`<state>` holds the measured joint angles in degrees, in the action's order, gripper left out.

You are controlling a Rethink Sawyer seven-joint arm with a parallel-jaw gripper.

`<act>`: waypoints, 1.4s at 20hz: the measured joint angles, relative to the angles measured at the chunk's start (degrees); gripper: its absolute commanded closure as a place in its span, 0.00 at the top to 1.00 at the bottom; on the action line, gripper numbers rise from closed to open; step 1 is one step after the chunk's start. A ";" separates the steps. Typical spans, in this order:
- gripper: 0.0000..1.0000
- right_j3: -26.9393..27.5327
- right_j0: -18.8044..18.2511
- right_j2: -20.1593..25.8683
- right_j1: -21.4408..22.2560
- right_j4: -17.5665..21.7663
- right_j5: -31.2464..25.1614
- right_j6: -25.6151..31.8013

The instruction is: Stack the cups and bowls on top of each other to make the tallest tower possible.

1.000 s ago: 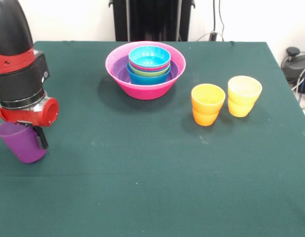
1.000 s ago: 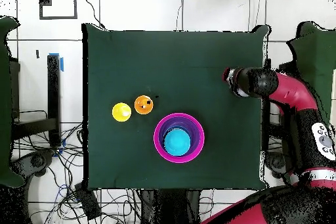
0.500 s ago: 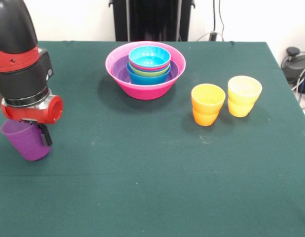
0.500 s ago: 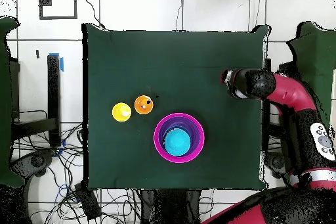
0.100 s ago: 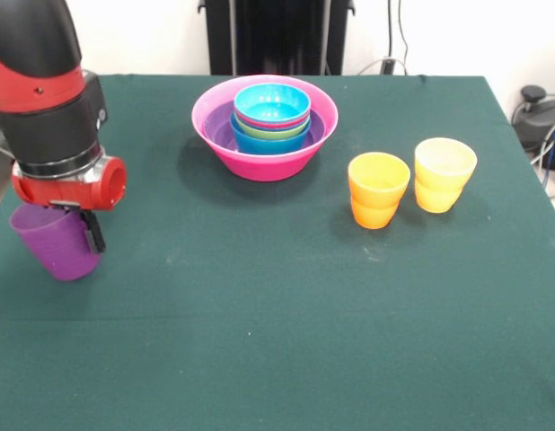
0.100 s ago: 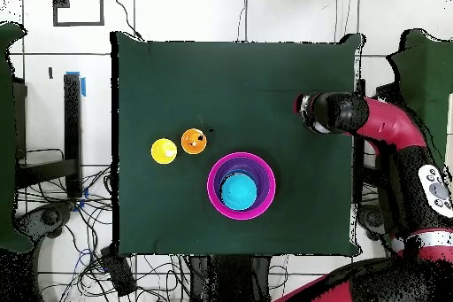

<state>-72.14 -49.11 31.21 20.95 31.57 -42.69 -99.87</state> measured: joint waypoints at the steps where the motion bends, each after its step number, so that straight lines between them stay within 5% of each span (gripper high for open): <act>1: 0.00 -0.30 0.02 0.00 0.48 -0.01 -0.01 0.00; 28: 0.00 -4.65 0.60 0.00 7.26 -1.00 -2.21 0.00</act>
<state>-76.79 -48.51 31.21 28.22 30.57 -44.90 -99.87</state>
